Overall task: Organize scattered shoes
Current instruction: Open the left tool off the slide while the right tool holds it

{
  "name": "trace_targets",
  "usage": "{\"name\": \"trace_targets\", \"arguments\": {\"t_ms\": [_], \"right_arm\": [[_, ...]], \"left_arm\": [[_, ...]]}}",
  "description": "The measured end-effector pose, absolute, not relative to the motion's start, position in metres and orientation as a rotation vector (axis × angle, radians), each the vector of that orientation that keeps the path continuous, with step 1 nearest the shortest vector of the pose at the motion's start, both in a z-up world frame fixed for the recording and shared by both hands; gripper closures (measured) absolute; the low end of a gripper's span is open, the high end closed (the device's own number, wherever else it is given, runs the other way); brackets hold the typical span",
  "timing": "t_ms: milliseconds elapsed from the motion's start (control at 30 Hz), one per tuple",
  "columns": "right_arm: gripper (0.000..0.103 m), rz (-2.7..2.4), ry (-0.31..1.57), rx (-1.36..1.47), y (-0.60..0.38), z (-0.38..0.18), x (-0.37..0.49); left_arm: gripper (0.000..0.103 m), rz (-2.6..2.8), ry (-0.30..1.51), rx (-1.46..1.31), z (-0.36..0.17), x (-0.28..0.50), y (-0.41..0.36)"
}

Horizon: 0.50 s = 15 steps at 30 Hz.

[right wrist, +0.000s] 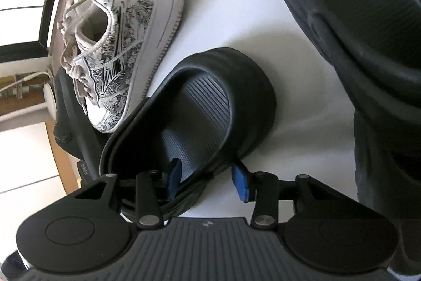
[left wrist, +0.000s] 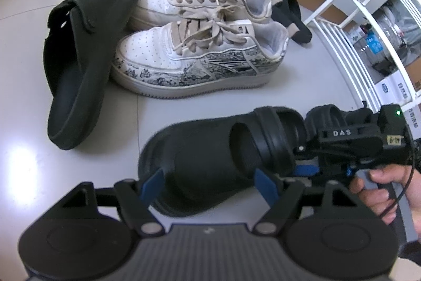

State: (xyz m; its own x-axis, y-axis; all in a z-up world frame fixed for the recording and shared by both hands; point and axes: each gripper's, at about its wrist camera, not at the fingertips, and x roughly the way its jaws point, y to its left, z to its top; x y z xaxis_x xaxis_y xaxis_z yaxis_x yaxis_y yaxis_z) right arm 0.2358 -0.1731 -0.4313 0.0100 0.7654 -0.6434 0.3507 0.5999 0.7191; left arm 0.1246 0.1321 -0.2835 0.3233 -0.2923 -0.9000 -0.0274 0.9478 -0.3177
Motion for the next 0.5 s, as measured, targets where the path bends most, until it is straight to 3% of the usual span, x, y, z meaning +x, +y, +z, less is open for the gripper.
{"name": "trace_targets", "arguments": {"t_ms": [267, 500], "right_arm": [[0.08, 0.406, 1.469, 0.76, -0.181, -0.406, 0.248], [0.079, 0.418, 1.4, 0.691, -0.187, -0.399, 0.255]], "left_arm": [[0.024, -0.183, 1.236, -0.297, -0.283, 0.125, 0.13], [0.024, -0.187, 1.237, -0.294, -0.284, 0.126, 0.128]]}}
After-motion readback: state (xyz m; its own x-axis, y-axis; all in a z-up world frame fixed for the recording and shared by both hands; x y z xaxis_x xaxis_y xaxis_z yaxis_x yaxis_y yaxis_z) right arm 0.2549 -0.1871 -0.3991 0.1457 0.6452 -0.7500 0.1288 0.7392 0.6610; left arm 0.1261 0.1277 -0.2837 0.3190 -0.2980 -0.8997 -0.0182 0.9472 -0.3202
